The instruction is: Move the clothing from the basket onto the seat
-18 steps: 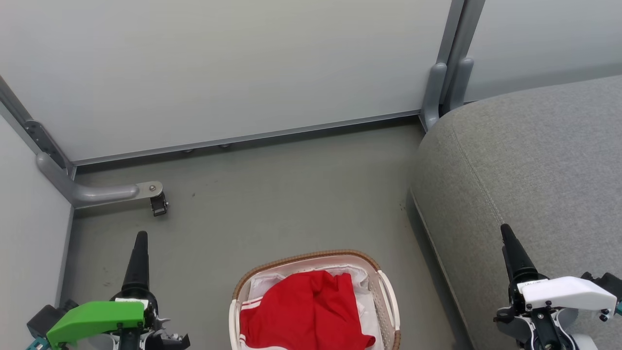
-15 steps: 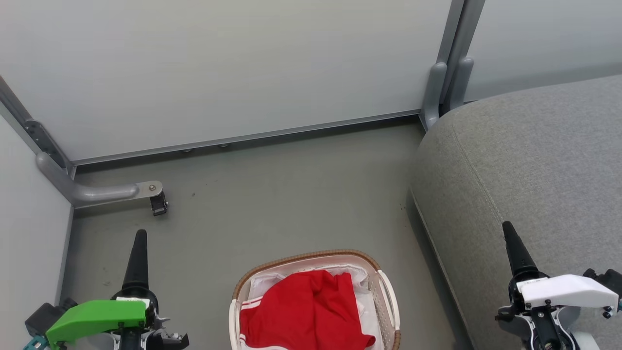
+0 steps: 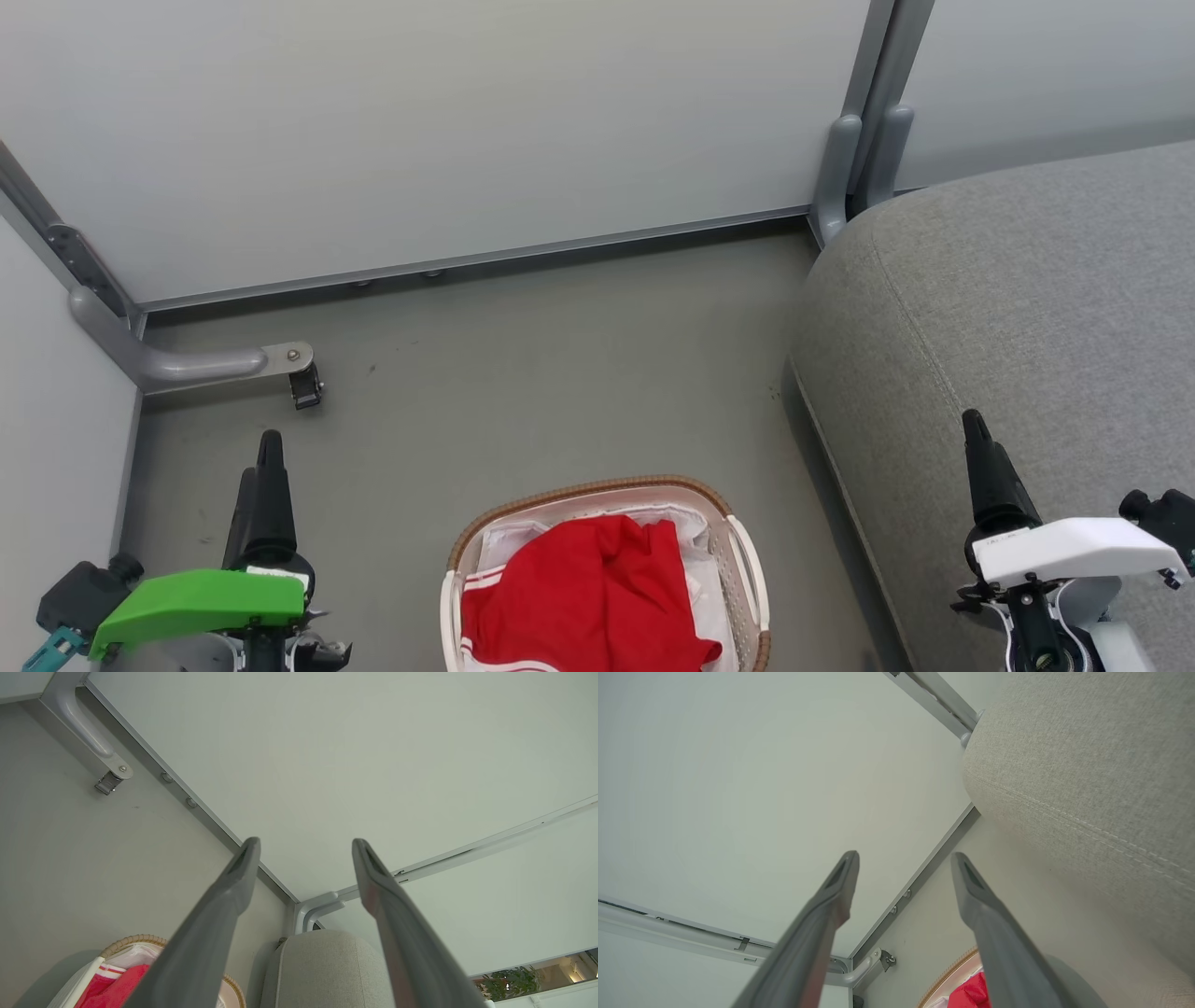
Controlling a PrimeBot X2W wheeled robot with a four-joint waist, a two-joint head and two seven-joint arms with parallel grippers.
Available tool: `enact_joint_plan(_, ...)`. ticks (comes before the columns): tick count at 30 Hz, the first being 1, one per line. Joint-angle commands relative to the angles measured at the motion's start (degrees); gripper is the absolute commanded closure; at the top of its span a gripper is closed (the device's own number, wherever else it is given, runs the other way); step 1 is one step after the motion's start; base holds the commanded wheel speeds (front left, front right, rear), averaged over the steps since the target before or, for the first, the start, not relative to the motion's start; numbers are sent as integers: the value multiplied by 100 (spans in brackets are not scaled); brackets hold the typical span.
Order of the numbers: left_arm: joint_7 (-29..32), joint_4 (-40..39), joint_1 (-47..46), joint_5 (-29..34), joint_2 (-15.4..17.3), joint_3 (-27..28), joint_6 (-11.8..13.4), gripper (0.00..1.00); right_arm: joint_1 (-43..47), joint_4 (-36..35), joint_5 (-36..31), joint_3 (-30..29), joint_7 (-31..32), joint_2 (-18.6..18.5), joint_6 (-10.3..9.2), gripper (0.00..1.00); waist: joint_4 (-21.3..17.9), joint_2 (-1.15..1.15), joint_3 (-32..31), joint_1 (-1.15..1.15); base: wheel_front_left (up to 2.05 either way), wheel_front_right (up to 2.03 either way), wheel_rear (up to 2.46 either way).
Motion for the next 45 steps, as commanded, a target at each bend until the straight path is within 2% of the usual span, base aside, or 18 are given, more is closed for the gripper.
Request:
enact_joint_plan(1, -68, -104, 22, 243, 43, 7, -21, 0, -12, -120, -251, 11, -71, -43, 1, 0, 1, 0, 5, 0, 0, 0, 0)
enact_joint_plan(14, -301, -104, 107, 1521, 50, -168, -26, 0, 41, -102, -1253, 164, -304, -54, 1, 0, 14, 0, 30, 0, 0, 0, 0)
enact_joint_plan(30, -547, 115, 160, 2627, 60, -383, -18, 0, 69, -45, -2312, 347, -553, -65, 1, 0, 31, 0, 82, 0, 0, 0, 0)
enact_joint_plan(45, -753, 234, 191, 3364, 68, -522, 45, 0, 117, -2, -3086, 464, -756, -73, 2, 0, 52, 0, 112, 0, 0, 0, 0)
